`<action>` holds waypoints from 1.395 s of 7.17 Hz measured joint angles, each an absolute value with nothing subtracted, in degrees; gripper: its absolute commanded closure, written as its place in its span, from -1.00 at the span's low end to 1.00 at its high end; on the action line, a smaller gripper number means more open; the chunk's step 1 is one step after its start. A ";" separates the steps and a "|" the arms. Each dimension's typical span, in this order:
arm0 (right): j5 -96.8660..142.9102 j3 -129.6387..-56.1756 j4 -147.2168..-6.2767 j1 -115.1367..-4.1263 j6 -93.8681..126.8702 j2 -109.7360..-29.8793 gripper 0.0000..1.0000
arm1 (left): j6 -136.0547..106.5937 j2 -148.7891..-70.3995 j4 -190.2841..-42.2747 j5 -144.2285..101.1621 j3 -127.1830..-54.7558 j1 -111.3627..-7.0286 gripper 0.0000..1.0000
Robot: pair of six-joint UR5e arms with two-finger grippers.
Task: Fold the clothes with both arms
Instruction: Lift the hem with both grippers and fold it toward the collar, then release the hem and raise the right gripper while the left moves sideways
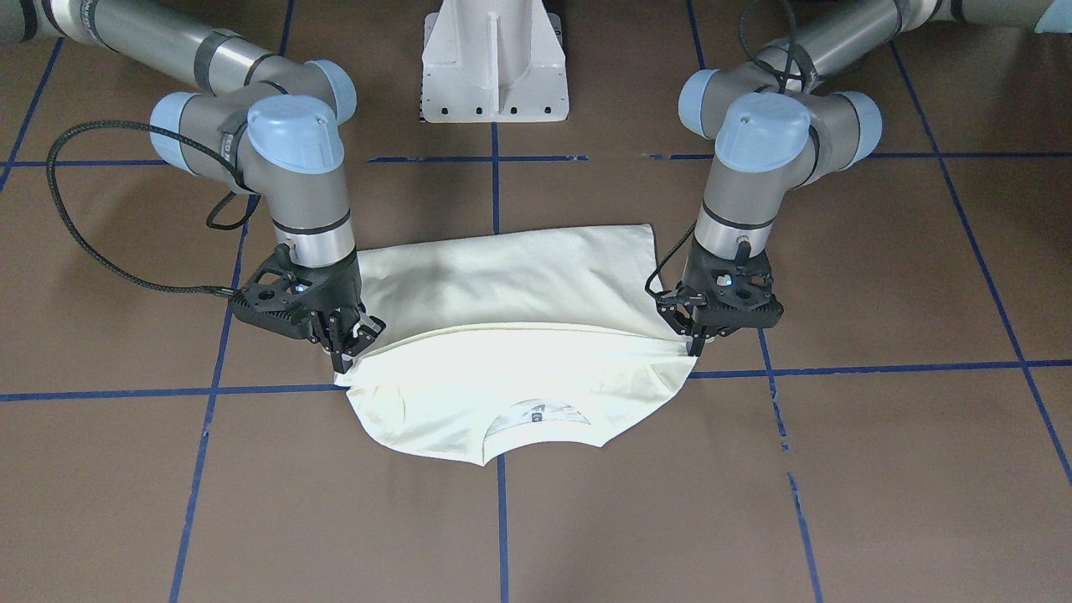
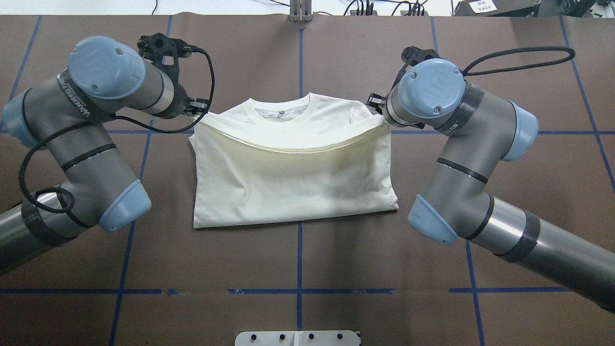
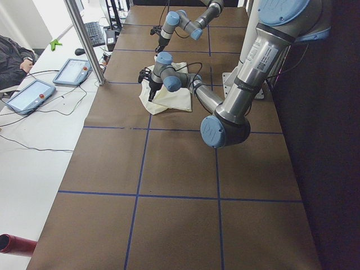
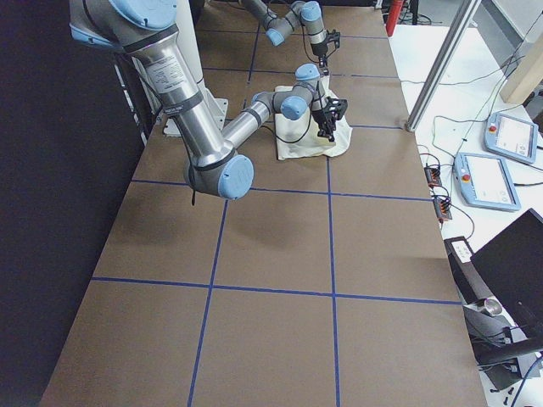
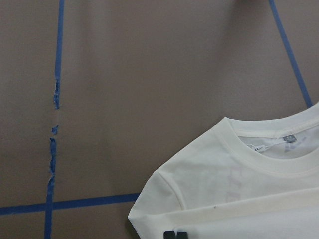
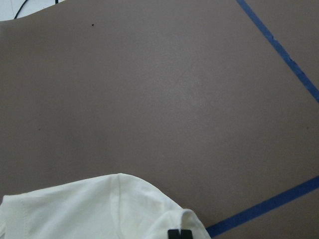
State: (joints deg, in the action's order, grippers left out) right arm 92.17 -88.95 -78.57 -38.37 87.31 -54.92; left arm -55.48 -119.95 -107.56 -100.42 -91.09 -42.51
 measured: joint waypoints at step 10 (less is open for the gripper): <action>95.80 -88.84 -77.46 -41.92 75.72 -56.76 -1.00 | -47.57 -116.15 -111.10 -101.12 -96.12 -40.52 -1.00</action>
